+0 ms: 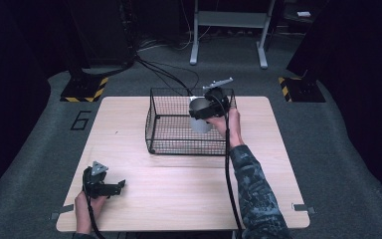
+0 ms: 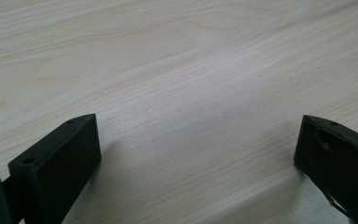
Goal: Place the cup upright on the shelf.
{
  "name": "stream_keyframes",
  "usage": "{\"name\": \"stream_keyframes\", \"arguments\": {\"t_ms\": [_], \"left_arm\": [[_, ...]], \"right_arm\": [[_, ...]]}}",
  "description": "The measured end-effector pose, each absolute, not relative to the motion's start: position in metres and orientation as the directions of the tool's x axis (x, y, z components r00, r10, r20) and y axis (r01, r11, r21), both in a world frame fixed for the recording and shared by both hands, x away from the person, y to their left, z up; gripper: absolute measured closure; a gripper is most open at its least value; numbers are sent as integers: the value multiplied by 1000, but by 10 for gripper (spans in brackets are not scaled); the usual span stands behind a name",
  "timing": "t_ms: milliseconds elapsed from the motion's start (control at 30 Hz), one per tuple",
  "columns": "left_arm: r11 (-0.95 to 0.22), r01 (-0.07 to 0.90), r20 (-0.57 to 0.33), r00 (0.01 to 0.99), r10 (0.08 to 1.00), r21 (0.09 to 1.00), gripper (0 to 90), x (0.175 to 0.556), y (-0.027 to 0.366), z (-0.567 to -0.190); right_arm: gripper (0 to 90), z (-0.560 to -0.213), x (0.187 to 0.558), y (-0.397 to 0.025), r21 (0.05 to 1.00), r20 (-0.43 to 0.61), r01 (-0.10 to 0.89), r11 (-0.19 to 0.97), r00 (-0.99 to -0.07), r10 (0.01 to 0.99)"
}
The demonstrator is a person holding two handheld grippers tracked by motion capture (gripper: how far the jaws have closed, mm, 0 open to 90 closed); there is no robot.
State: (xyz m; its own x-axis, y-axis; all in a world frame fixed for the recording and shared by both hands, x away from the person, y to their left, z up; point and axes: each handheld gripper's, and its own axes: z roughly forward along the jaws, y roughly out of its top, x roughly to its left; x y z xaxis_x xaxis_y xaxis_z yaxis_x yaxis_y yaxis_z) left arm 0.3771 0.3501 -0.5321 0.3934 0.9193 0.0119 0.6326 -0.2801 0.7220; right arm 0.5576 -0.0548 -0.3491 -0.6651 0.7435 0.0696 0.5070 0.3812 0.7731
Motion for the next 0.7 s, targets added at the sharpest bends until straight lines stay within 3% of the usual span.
{"name": "stream_keyframes", "arguments": {"t_ms": [700], "left_arm": [[-280,634,11,393,919,721,3,377,350,-532]], "right_arm": [[57,-382,580,-43,712,112,584,390,-643,758]]}}
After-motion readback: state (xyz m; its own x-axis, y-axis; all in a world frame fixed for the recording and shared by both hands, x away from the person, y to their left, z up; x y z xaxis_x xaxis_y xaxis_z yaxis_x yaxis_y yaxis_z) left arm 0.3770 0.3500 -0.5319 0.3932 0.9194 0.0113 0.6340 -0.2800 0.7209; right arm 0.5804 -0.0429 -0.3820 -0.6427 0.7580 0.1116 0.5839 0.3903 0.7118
